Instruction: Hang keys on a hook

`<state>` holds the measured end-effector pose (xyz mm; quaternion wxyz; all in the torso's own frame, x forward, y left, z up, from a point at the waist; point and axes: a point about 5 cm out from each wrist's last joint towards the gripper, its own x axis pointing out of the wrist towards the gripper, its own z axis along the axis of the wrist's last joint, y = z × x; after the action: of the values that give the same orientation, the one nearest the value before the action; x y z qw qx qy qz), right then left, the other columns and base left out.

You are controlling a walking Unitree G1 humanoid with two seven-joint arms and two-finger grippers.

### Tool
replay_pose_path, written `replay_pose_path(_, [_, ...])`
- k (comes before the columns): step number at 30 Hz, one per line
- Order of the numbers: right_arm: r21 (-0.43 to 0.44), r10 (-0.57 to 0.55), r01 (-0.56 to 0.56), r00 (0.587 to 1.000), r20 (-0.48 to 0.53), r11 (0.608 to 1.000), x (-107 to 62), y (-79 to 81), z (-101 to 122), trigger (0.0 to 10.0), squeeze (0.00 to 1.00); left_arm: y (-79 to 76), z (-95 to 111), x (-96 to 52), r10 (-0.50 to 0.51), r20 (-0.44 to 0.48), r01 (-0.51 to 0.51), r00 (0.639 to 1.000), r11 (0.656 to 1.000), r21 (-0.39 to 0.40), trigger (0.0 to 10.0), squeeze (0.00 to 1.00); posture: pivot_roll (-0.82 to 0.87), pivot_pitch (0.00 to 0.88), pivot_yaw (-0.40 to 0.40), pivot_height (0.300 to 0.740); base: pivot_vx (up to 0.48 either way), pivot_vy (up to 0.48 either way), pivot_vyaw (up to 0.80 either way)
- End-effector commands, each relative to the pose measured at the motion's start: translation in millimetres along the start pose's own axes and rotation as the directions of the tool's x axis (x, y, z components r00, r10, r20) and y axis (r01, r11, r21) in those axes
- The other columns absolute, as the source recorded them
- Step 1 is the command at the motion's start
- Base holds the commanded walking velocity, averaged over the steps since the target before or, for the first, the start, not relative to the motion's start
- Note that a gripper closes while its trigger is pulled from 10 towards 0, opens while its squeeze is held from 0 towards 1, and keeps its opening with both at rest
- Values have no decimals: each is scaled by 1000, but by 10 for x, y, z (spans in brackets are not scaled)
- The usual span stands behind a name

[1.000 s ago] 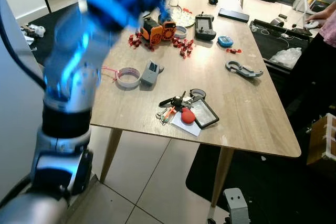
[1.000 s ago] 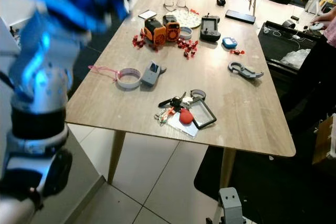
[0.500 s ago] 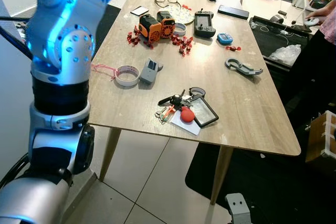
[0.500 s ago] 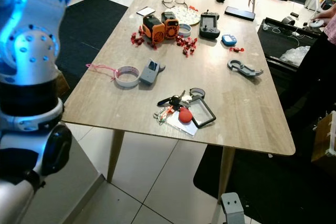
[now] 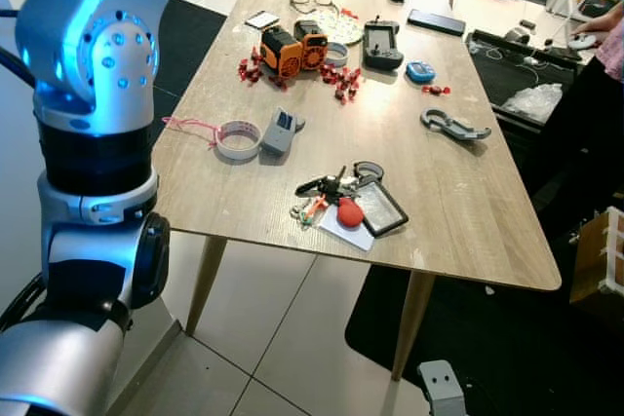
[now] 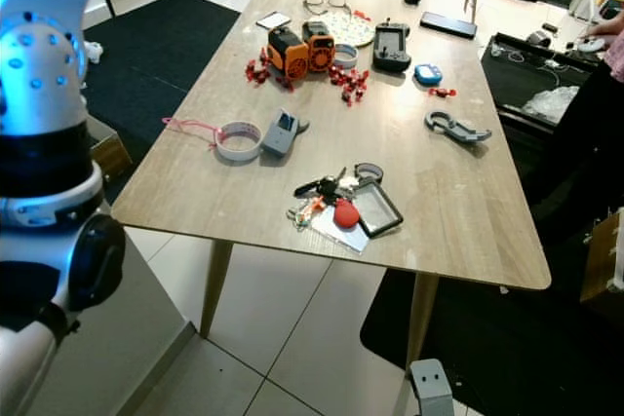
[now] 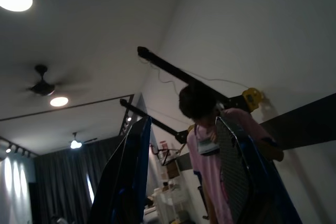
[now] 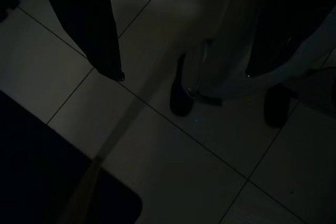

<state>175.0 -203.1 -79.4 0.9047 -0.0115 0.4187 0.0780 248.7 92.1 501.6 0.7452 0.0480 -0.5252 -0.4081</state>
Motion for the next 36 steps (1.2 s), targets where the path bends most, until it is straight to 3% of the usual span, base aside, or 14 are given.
replay_pose_path(1, [4, -5, 5, 999, -32, 1000, -39, -20, -111, 10000, 0, -32, 1, 68, -15, 14, 15, 1000, 1000, 5, 8863, 0, 42, 148, -83, 740, 0, 0, 0])
replay_pose_path(3, [3, -4, 5, 999, -33, 1000, -40, -20, -116, 10000, 0, -15, -5, 73, -2, 10, 2, 1000, 1000, 7, 8863, 0, 42, 148, -83, 740, 0, 0, 0])
replay_pose_path(6, [3, -5, 5, 999, -33, 1000, -44, -25, -121, 10000, 0, 3, -33, 91, 1, -31, 0, 1000, 999, 34, 10000, 0, 40, 150, -84, 740, 0, 0, 0])
replay_pose_path(9, [2, -4, 4, 999, -32, 1000, -45, -31, -116, 10000, 0, -1, -94, 75, 4, -67, -2, 998, 1000, 23, 10000, 0, 41, 152, -86, 740, 0, 0, 0])
replay_pose_path(36, [1, 2, -2, 999, -36, 1000, -47, -2, -144, 10000, 0, 175, 36, 105, 93, -48, -89, 994, 993, 84, 10000, 0, 39, 158, -81, 740, 0, 0, 0])
